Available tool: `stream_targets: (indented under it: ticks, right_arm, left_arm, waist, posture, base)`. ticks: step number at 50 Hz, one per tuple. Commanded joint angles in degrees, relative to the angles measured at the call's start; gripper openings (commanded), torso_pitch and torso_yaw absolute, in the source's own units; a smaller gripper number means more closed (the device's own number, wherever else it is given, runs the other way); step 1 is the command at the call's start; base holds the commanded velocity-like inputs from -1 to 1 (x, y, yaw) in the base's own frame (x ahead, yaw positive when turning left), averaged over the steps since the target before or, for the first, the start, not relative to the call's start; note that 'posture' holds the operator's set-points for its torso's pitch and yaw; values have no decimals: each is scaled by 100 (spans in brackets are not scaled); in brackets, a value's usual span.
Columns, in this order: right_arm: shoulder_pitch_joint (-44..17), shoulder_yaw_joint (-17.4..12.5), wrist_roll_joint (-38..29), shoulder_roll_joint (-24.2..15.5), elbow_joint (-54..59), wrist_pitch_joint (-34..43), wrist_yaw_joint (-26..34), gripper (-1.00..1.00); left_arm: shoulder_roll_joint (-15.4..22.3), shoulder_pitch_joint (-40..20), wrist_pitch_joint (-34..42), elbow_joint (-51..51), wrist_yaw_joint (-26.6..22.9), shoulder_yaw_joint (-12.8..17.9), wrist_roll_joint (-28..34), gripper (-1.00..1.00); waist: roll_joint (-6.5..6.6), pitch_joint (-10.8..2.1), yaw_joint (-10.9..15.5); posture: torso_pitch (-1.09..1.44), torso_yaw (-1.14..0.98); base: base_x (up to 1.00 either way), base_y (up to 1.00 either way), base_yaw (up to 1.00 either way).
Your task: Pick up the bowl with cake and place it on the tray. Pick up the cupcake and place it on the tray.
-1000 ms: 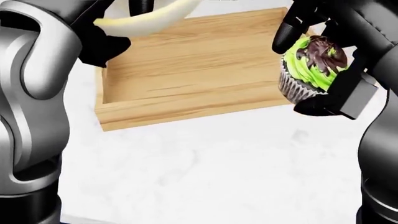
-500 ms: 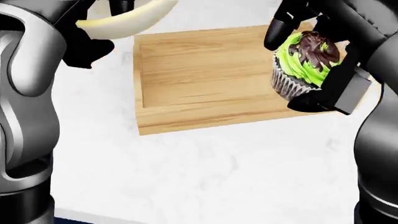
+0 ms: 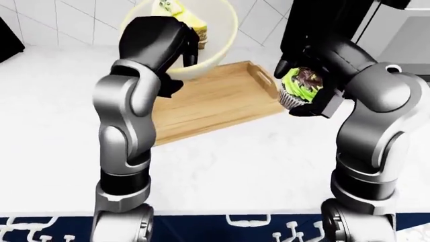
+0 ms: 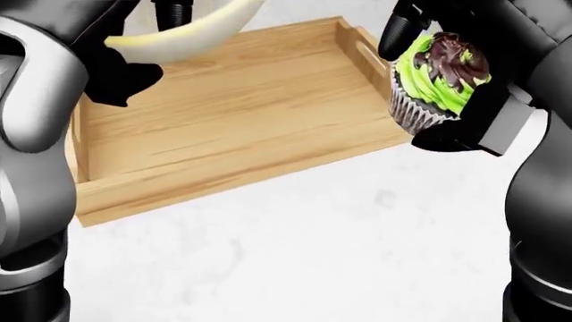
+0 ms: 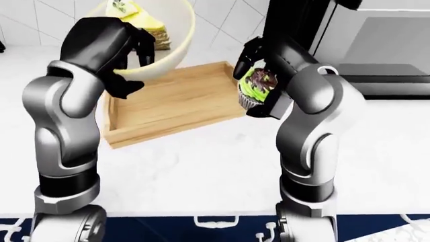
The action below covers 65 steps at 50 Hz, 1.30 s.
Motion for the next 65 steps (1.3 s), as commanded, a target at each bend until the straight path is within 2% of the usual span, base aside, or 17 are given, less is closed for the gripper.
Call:
stream_targets:
  ticks: [1, 9, 18, 29, 50, 65]
  right_arm:
    - [-184, -70, -40, -30, -114, -71, -132, -100]
    - [-260, -54, -59, 6, -67, -72, -137, -100]
    - [-241, -76, -2, -20, -68, -73, -178, -100]
    - [-195, -73, 5, -5, -72, -87, -205, -100]
    - [-170, -81, 33, -11, -50, -106, -266, -100]
    - [-177, -69, 33, 0, -49, -90, -279, -100]
  left_arm:
    - [100, -249, -82, -275, 135, 44, -26, -100]
    - [10, -29, -138, -662, -295, -22, -53, -100]
    - [-97, 334, -381, -670, -295, -64, 57, -100]
    - [-48, 561, -504, -328, 49, -5, 30, -100]
    - [-107, 835, -514, -453, -286, -35, 9, -100]
    - [-92, 981, -544, -366, -321, -22, 117, -100]
  waist:
    - [5, -172, -18]
    - [-11, -176, -6]
    - [-7, -190, 2]
    - [-8, -222, 4]
    - [11, -239, 3]
    - [35, -254, -1]
  posture:
    - [0, 0]
    - [0, 0]
    - [0, 0]
    - [0, 0]
    - [0, 0]
    - [0, 0]
  base:
    - [0, 0, 0]
    - [0, 0, 0]
    - [0, 0, 0]
    - [0, 0, 0]
    - [0, 0, 0]
    - [0, 0, 0]
